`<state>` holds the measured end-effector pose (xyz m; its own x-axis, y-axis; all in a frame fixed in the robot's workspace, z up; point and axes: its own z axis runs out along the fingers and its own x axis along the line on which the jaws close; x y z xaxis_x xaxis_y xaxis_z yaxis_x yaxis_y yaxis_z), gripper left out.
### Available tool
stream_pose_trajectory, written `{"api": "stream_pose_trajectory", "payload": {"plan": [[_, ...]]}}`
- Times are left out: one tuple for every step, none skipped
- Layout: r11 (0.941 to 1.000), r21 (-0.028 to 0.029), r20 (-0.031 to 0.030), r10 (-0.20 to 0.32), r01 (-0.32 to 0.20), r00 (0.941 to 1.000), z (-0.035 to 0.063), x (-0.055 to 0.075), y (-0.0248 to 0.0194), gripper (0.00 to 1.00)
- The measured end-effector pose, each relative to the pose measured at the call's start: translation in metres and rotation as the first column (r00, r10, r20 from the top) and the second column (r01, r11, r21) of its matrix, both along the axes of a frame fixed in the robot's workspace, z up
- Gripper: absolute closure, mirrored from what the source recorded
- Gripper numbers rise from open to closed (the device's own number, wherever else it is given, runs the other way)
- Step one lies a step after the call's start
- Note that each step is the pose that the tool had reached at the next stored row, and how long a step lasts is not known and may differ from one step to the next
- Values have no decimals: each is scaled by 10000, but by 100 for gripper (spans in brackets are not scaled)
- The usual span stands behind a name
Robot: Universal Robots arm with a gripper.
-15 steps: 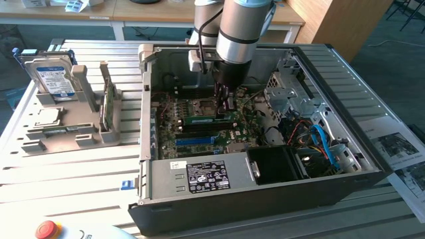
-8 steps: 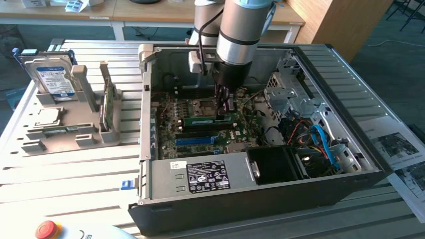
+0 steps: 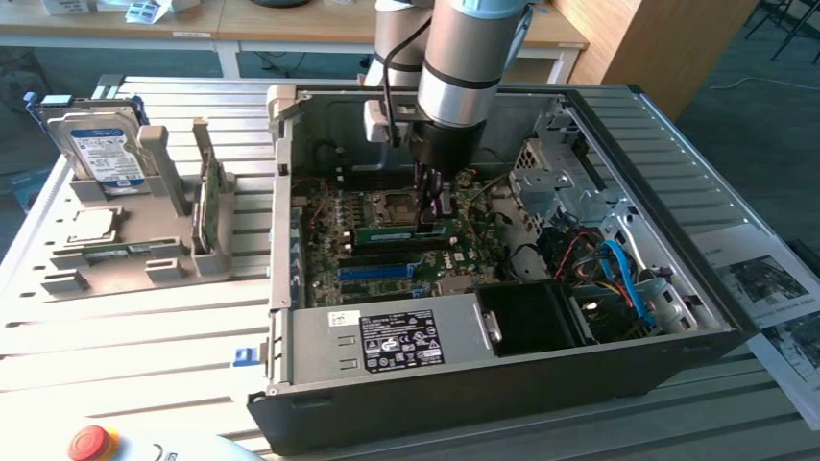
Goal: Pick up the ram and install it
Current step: 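Insert the ram into the slot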
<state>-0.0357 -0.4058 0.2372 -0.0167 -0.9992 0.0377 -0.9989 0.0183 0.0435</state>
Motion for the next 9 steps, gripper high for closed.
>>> {"api": "stream_pose_trajectory", "payload": {"plan": [[10000,0,0,0,0,10000,-7,0,0,88],[10000,1,0,0,0,10000,-12,0,0,88],[10000,-1,-1,0,0,10000,-13,0,0,88],[10000,-1,0,0,0,10000,-13,0,0,88],[10000,-1,0,0,0,10000,-13,0,0,88],[10000,0,0,1,-1,10000,-15,0,1,88],[10000,2,0,1,-1,10000,-19,1,6,88],[10000,2,1,1,-1,10000,-22,1,13,88],[10000,1,0,1,-1,10000,-23,1,16,88]]}}
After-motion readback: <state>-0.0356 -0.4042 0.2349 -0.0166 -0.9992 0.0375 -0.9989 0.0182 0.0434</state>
